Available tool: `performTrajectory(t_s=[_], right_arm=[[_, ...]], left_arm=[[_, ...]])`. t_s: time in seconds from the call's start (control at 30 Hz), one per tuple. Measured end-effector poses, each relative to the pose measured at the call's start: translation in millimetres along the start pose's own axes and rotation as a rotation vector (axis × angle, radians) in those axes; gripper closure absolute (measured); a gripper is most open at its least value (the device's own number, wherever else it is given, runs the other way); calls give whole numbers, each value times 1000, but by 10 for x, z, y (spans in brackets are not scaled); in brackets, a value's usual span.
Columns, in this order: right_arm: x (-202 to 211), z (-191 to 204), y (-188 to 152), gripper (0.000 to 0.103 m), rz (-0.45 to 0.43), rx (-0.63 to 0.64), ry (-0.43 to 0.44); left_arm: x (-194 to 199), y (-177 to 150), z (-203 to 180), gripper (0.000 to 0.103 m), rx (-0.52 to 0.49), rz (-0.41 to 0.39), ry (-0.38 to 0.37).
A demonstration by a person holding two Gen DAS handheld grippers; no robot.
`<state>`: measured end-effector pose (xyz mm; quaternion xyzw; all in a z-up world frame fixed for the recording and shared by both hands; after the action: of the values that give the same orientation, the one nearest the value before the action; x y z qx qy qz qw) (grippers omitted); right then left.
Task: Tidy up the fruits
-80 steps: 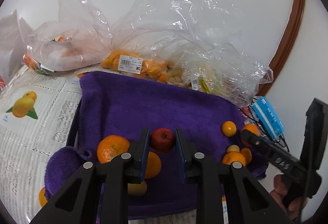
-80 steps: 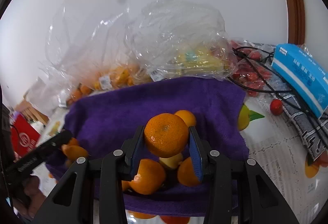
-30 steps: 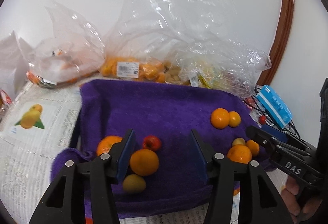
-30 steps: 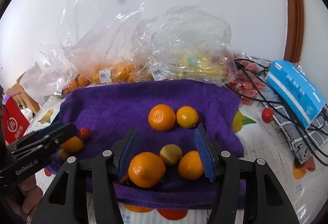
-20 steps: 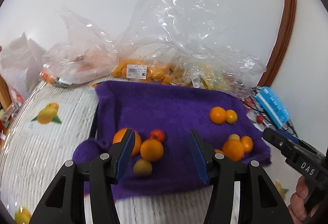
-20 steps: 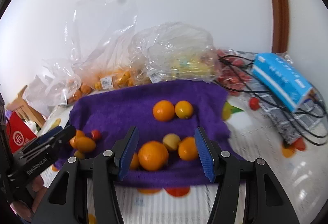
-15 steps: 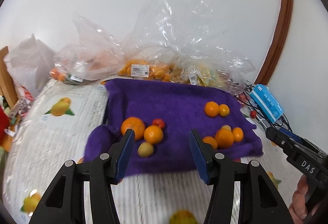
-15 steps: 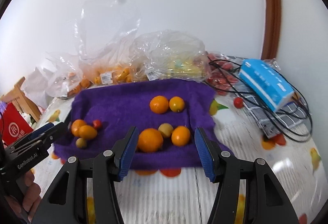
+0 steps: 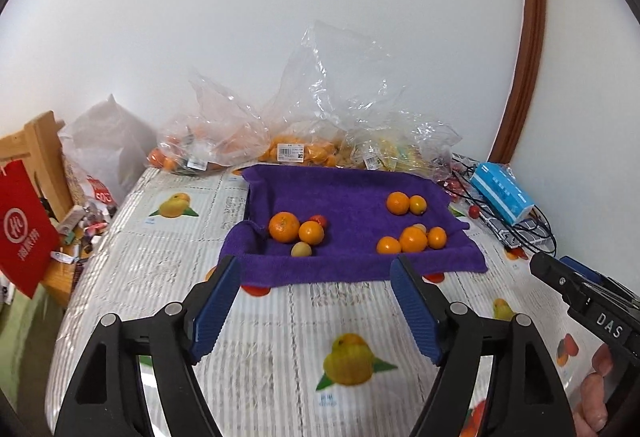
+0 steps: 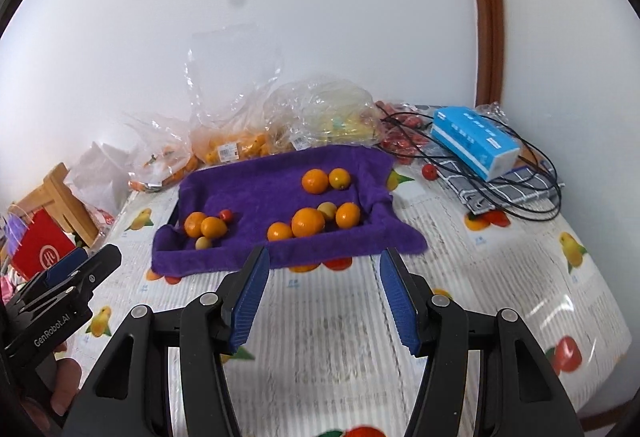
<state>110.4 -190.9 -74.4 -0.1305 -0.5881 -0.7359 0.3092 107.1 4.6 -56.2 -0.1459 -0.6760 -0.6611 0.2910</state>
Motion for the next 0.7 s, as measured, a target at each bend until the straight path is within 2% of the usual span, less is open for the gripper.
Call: performTrajectory(t_s=[0.1, 0.23, 0.4, 0.7], right_arm=[[181, 27, -65, 24, -29, -1, 7], [450, 56, -118, 17, -85, 11, -17], [672, 99, -164, 9, -103, 25, -7], [837, 99, -227, 9, -89, 52, -26]], left_arm=[[159, -26, 12, 25, -5, -12, 8], [360, -58, 44, 25, -10, -34, 33], [599, -69, 49, 24, -29, -81, 85], [674, -111, -6, 24, -37, -64, 66]])
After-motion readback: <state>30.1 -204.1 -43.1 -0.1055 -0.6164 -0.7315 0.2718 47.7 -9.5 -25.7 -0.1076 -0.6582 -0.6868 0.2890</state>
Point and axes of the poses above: each gripper's, at about its wrist camera, not at the fingertips, and x roughly against the way its jaws point, z to its left, y to its top, the point moved 6 cm from there along -x, roughly the way its jaws point, and after that the axes turned 13 degrees about y, right-handed, at the moved point
